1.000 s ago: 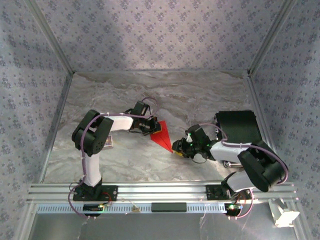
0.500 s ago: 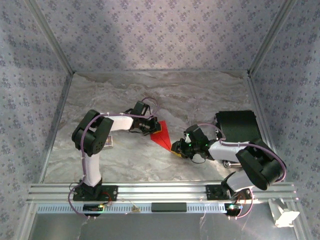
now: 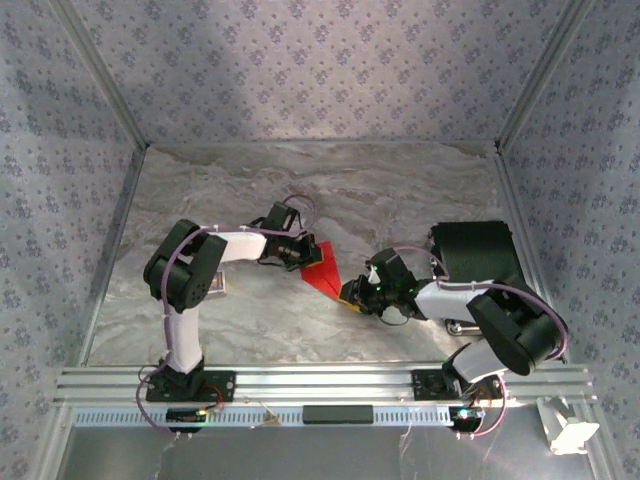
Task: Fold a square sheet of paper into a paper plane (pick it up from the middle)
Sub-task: Turn over the paper at the center of the table.
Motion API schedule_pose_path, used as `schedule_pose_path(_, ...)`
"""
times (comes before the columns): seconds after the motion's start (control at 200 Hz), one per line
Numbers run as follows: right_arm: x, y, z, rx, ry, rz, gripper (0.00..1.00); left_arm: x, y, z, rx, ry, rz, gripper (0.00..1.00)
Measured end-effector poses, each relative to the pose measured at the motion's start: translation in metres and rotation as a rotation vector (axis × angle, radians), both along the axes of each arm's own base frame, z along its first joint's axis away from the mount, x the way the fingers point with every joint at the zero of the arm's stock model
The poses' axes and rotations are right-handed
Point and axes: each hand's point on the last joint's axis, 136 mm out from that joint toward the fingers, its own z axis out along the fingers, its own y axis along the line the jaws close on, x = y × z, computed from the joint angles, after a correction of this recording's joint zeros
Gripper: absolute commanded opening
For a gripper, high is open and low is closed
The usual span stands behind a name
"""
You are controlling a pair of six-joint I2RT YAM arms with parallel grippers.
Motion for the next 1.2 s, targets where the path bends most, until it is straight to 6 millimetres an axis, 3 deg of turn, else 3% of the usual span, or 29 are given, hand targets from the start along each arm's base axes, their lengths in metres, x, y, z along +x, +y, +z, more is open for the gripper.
schedule_pose_path(0.545, 0.018, 0.008, 0.017, 0.061, -0.086, 0.009, 0.32, 0.0, 0.0, 0.0, 0.0, 0.0, 0.0, 0.0)
schedule_pose_path(0.805, 0.024, 0.01, 0.012, 0.073, -0.086, 0.013, 0.31, 0.0, 0.0, 0.0, 0.0, 0.001, 0.001, 0.0)
schedule_pose_path(1.199, 0.028, 0.01, 0.007, 0.073, -0.095, 0.021, 0.14, 0.0, 0.0, 0.001, -0.004, -0.003, 0.003, 0.01)
